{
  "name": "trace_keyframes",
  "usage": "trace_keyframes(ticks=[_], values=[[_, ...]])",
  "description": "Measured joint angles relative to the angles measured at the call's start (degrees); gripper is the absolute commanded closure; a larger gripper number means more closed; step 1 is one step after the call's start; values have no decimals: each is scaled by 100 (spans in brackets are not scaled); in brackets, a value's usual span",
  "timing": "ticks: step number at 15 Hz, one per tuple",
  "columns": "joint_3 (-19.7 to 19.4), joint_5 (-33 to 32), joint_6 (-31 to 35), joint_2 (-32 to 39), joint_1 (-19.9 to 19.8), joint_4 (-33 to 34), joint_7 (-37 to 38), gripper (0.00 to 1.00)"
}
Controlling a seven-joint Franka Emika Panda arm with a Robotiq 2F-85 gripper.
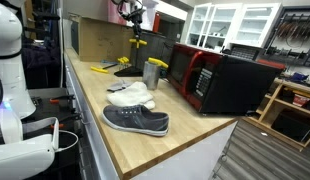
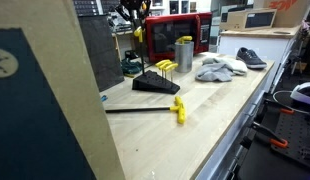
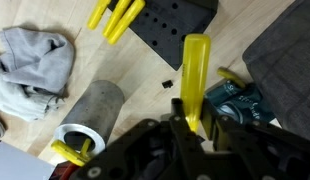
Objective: Remove the black object from the tin and put it on the black stand
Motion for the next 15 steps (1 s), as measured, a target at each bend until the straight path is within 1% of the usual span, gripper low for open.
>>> trace_keyframes(ticks=[8, 15], values=[[1, 24, 0, -15, -40, -24, 0, 94], [1, 49, -1, -92, -60, -173, 0, 94]])
